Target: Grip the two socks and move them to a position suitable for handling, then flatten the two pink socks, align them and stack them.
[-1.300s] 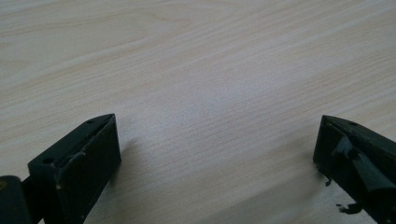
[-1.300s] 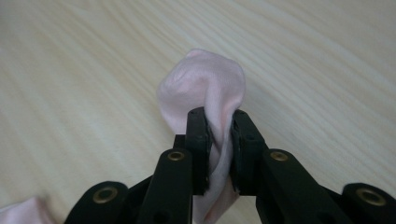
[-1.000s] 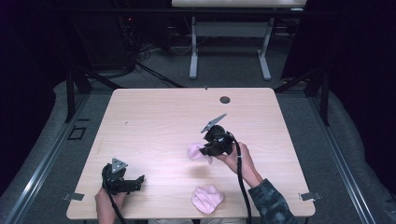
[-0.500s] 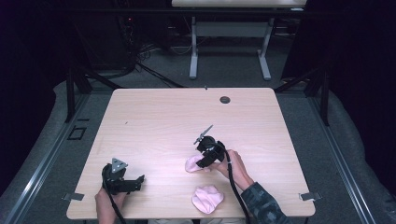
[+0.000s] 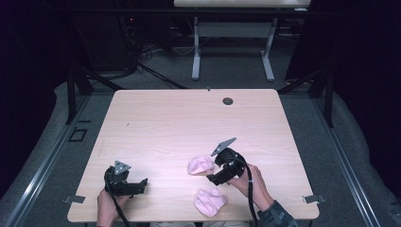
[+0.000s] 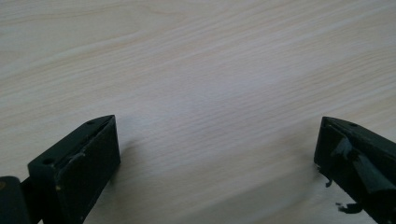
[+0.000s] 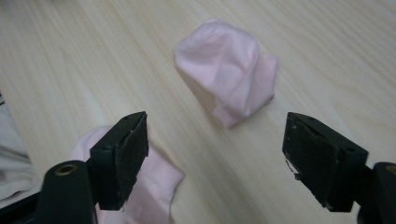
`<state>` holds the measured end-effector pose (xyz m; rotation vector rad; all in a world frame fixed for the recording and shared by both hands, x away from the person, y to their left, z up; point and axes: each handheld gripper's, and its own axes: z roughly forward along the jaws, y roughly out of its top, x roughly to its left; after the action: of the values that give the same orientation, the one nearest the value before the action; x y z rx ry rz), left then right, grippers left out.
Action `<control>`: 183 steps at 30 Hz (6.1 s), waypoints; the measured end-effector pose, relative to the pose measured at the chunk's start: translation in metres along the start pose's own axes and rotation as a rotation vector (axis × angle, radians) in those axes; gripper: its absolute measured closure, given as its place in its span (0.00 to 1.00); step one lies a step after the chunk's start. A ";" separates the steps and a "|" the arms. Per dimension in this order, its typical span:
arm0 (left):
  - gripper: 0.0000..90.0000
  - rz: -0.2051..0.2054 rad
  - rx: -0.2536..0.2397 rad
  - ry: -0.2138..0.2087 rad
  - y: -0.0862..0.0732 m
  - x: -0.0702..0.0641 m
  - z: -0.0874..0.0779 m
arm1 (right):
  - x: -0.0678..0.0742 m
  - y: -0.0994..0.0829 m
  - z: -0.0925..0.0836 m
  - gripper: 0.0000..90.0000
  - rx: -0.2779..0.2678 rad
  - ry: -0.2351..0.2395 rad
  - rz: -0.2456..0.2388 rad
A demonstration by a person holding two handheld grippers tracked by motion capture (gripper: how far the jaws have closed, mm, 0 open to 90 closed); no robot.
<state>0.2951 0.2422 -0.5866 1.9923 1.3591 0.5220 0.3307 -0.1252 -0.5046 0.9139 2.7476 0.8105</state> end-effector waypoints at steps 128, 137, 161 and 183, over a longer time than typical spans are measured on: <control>0.95 0.238 0.042 -0.206 0.000 -0.143 -0.013 | 0.024 -0.082 0.009 0.99 0.069 -0.105 0.125; 0.42 0.183 0.000 -0.234 0.008 -0.134 -0.022 | 0.017 -0.080 0.004 0.82 0.002 -0.068 0.135; 0.65 0.284 0.160 -0.280 0.110 -0.133 0.063 | -0.020 -0.023 0.048 0.67 -0.042 -0.009 0.187; 0.96 0.254 0.107 -0.332 0.107 -0.128 0.065 | -0.025 -0.015 0.053 0.97 -0.054 -0.030 0.185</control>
<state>0.3592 0.0790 -0.5505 2.2362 0.9556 0.2172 0.3583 -0.1258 -0.5587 1.1717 2.6310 0.8874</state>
